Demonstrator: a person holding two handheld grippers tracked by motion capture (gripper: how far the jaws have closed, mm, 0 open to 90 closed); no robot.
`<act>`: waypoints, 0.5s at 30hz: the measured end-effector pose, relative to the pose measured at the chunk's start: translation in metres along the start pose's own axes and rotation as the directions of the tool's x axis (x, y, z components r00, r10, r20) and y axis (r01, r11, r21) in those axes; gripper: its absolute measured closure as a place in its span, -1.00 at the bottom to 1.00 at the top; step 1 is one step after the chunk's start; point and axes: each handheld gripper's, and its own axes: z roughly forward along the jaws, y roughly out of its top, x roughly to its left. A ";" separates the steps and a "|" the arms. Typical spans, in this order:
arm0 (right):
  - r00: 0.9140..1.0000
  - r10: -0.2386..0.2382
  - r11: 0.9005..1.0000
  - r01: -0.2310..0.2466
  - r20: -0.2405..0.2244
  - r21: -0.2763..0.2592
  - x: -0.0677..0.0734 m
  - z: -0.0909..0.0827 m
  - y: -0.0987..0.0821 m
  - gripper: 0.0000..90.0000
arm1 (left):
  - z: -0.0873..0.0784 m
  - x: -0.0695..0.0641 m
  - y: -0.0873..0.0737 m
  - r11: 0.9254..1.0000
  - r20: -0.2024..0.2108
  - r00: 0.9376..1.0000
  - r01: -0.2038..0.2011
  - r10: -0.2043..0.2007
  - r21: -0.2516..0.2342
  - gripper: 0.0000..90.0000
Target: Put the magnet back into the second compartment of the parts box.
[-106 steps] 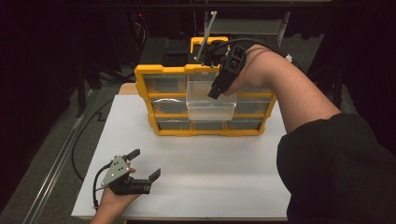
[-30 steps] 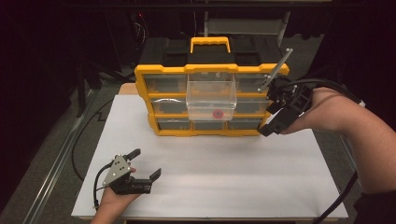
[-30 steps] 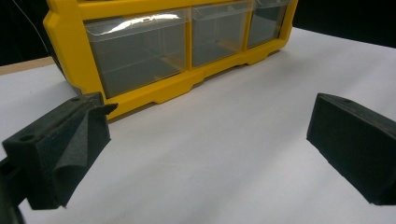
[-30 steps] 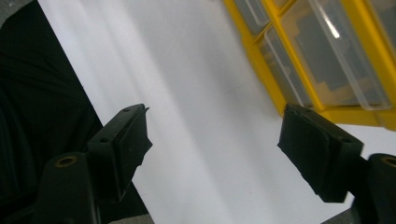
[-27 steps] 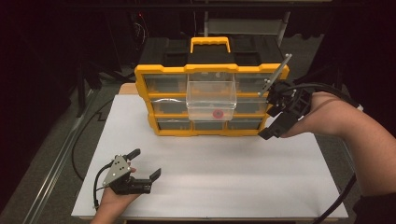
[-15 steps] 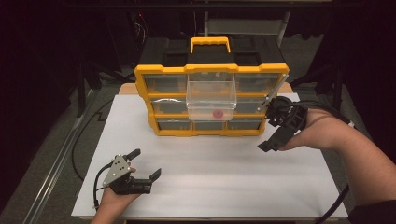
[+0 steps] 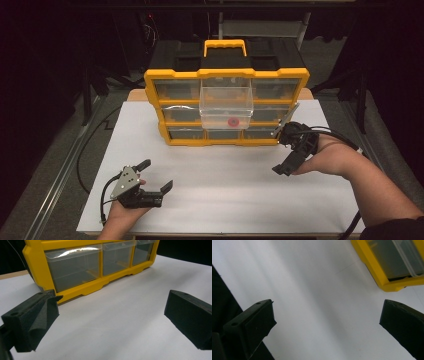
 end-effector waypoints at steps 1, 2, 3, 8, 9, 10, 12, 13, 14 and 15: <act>1.000 0.001 1.000 -0.001 0.001 0.006 0.001 0.005 -0.001 -1.00 | 0.000 0.000 0.000 1.000 0.000 1.000 -0.001 0.001 0.001 -0.99; 1.000 -0.005 1.000 0.005 0.000 0.005 0.001 0.010 -0.002 -0.99 | 0.000 0.000 0.000 1.000 0.000 1.000 0.000 0.000 0.000 -0.99; 1.000 0.002 1.000 -0.002 -0.003 0.010 0.001 0.015 -0.004 -1.00 | 0.000 0.000 0.000 1.000 0.000 1.000 0.000 0.000 0.000 -0.99; 1.000 0.001 1.000 -0.001 -0.004 0.020 0.003 0.042 -0.012 -1.00 | 0.000 0.000 0.000 1.000 0.000 1.000 0.000 0.000 0.002 -0.99; 1.000 0.002 1.000 -0.002 -0.006 0.025 0.004 0.047 -0.013 -1.00 | 0.000 0.000 0.000 1.000 0.000 1.000 0.002 -0.002 0.001 -0.99; 1.000 0.007 0.999 -0.007 -0.010 0.031 0.004 0.052 -0.015 -1.00 | 0.000 0.000 0.000 1.000 -0.001 1.000 0.001 -0.001 0.002 -0.99; 1.000 0.012 0.999 -0.011 -0.013 0.034 0.005 0.063 -0.018 -1.00 | 0.000 0.000 0.000 1.000 0.000 1.000 0.001 -0.001 0.003 -0.99; 1.000 0.018 0.999 -0.017 -0.017 0.038 0.006 0.068 -0.019 -1.00 | 0.000 0.000 0.000 1.000 0.000 1.000 0.001 -0.001 0.003 -0.99; 1.000 0.018 0.999 -0.017 -0.013 0.049 0.006 0.074 -0.021 -1.00 | 0.000 0.000 0.000 1.000 0.000 1.000 0.001 -0.001 0.003 -0.99; 1.000 0.018 0.999 -0.017 -0.014 0.052 0.007 0.079 -0.022 -1.00 | 0.000 0.000 0.000 1.000 0.000 1.000 0.002 -0.002 0.003 -0.99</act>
